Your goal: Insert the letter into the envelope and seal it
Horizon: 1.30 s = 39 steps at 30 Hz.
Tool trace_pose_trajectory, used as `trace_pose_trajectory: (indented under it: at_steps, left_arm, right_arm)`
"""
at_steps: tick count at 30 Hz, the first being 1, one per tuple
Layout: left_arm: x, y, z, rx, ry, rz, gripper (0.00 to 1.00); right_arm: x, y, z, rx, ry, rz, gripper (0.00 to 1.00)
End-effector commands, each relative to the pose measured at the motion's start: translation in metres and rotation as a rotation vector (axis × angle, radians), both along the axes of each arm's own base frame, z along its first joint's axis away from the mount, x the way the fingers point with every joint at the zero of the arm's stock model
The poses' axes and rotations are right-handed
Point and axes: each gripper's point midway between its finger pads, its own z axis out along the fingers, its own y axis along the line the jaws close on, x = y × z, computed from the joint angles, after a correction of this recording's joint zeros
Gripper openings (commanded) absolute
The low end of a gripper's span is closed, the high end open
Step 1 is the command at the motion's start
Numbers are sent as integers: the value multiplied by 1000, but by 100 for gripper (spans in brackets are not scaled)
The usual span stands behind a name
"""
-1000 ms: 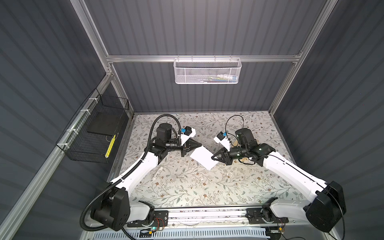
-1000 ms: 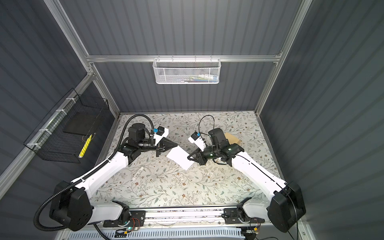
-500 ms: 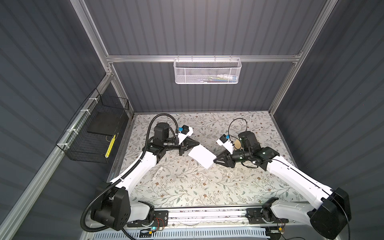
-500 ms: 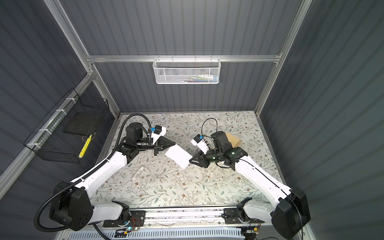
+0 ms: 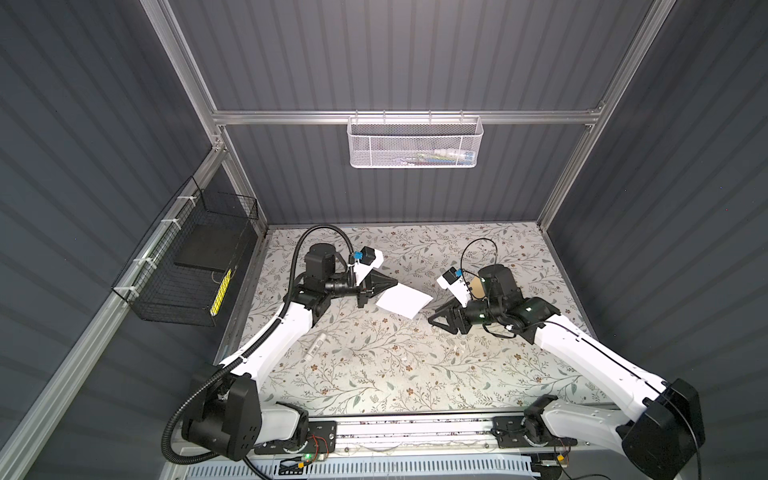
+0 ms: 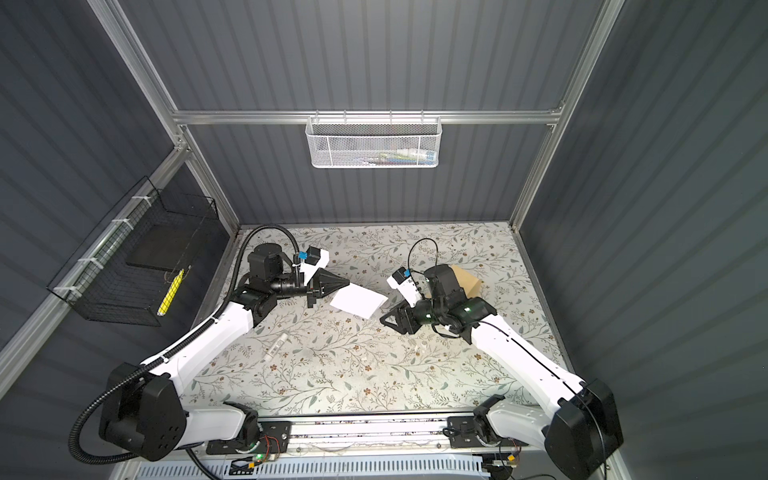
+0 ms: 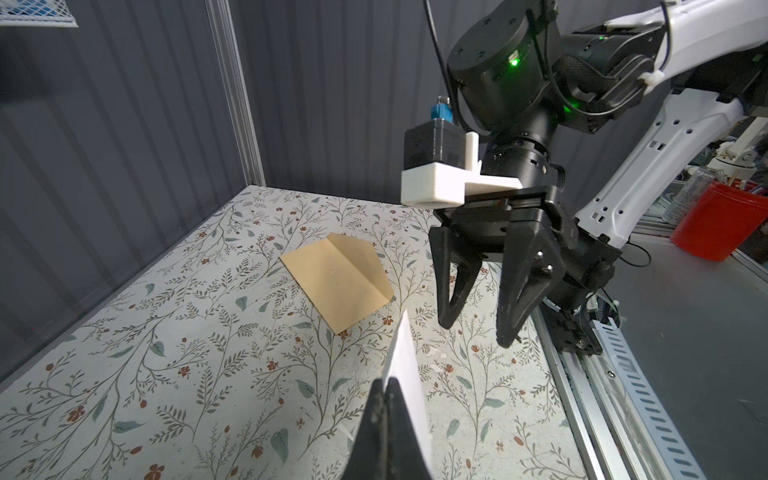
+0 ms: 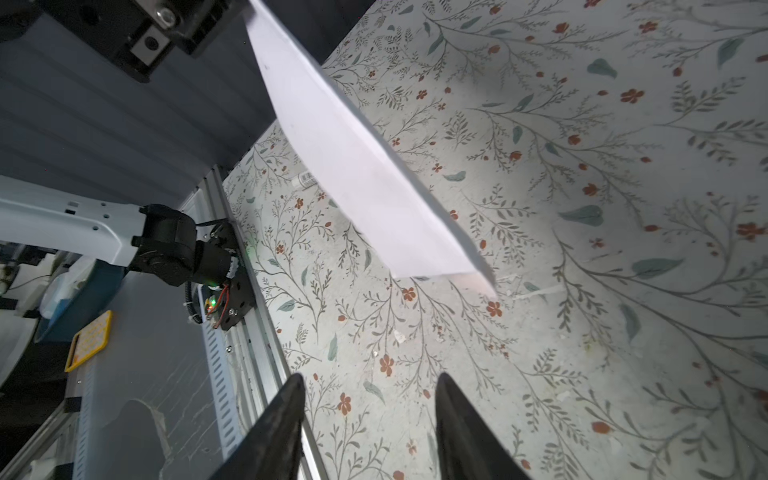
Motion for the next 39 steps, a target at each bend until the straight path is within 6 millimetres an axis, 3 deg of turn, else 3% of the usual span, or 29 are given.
trace_pose_trajectory:
  at_steps: [1, 7, 12, 19, 24, 28, 32, 39]
  left_arm:
    - [13, 2, 2, -31, 13, 68, 0]
    - [34, 6, 13, -103, 48, 194, 0]
    - [35, 9, 38, -234, 84, 228, 0]
    - [45, 19, 60, -390, 189, 318, 0]
    - [56, 20, 69, -494, 357, 371, 0]
    - [54, 4, 68, -405, 426, 295, 0]
    - [53, 2, 64, -333, 422, 307, 0]
    - [58, 8, 79, -475, 446, 327, 0]
  right_arm:
    - [26, -13, 20, 40, -6, -198, 59]
    - [28, -21, 73, 246, -7, -343, 69]
    - [23, -28, 95, 417, -70, -381, 81]
    - [22, -25, 97, 563, -46, -386, 88]
    - [29, -23, 101, 681, -61, -388, 94]
    - [36, -22, 103, 606, -117, -391, 96]
    - [41, -31, 108, 580, -148, -415, 99]
    - [42, -25, 106, 690, -70, -385, 99]
